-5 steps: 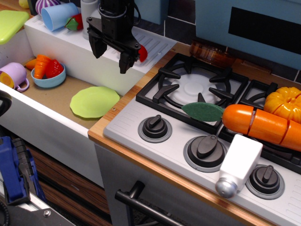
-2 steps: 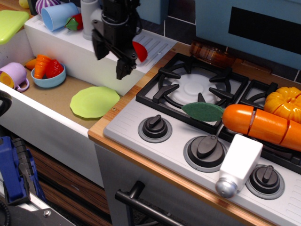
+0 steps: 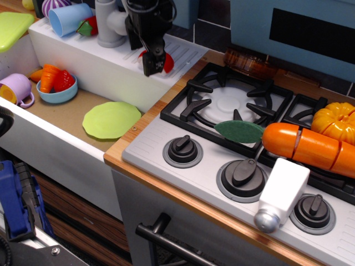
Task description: Put sushi on plate
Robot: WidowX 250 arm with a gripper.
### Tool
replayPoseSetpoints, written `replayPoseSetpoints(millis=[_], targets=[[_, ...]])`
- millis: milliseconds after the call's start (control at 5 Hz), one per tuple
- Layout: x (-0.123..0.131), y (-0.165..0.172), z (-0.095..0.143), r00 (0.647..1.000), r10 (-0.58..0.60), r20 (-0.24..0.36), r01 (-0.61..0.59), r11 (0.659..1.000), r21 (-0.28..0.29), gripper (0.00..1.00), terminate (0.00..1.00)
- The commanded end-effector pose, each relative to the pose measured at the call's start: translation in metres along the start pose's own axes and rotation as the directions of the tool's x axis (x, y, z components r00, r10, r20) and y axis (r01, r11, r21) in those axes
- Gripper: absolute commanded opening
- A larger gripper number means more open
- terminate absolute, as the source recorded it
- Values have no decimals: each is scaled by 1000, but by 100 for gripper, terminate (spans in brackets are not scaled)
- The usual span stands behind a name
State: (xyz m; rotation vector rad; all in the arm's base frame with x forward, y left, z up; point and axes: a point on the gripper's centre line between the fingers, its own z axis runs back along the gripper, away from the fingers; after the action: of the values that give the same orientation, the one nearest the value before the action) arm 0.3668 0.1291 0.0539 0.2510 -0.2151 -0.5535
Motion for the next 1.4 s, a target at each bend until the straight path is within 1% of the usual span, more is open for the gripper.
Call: replayPoseSetpoints(millis=[0, 400, 800, 1000, 1200], targets=[[19, 22, 15, 993, -96, 72, 95, 995, 16, 100, 0], [17, 18, -4, 980, -112, 162, 119, 992, -35, 100, 0], [12, 17, -22, 975, -101, 198, 118, 990, -76, 100, 0], [12, 21, -32, 972, -100, 213, 123, 988, -97, 100, 0], [10, 18, -39, 973, -68, 219, 97, 987, -125, 100, 0]])
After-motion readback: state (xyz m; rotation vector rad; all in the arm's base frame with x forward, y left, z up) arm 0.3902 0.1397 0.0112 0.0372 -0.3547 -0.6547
